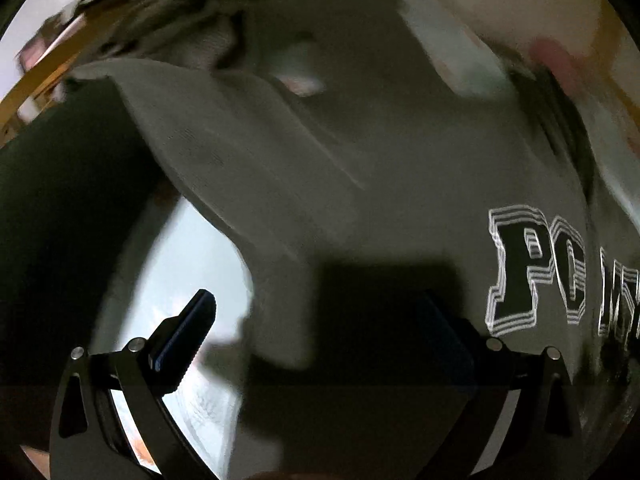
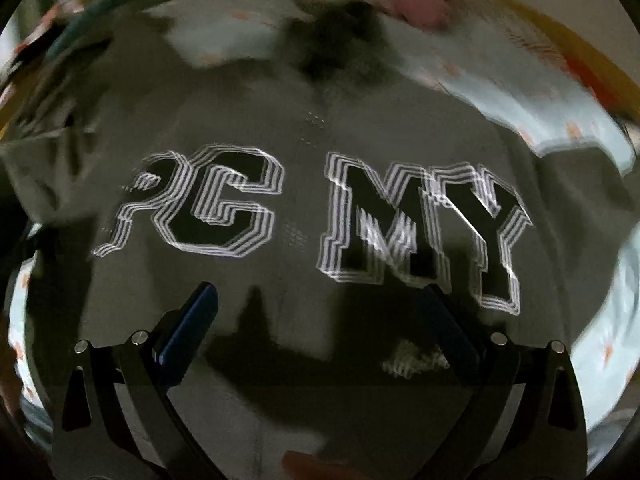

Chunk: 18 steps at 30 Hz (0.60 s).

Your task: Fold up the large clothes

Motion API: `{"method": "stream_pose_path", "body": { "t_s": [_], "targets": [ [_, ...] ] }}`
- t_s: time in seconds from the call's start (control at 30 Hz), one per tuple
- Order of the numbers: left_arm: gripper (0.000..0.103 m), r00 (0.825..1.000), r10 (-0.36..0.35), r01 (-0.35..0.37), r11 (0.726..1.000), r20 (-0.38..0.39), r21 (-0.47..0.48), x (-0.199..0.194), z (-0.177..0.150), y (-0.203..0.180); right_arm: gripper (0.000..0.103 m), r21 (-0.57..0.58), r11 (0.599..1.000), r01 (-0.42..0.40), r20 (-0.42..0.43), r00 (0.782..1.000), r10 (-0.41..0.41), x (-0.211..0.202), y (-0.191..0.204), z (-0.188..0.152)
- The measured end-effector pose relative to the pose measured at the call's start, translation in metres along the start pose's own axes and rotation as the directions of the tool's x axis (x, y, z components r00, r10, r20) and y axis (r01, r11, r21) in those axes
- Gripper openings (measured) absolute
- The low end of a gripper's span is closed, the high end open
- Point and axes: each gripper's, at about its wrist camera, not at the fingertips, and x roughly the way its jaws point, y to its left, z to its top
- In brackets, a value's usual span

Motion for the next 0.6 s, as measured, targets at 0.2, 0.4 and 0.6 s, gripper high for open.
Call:
{"method": "stream_pose_path", "body": {
  "t_s": [0.2, 0.4, 0.6],
  "targets": [
    [0.098, 0.998, 0.061, -0.055, 0.986, 0.034, -0.155, 0.023, 0.048, 0.059, 0.100, -0.177, 0.979, -0.102, 0.098, 0.988, 0.120, -0.013, 0.087, 0.042],
    [0.098, 0.998, -0.061, 0.060, 0.996, 0.010, 0.065, 0.059, 0.058, 0.035, 0.100, -0.345, 0.915, -0.208, 0.198, 0.937, 0.288, -0.051, 0.166, 0.091],
    [0.096, 0.953, -0.304, 0.303, 0.953, -0.008, -0.016, 0.079, 0.071, 0.043, 0.100, -0.463, 0.853, -0.241, 0.250, 0.888, 0.387, -0.095, 0.225, 0.125]
  ]
}}
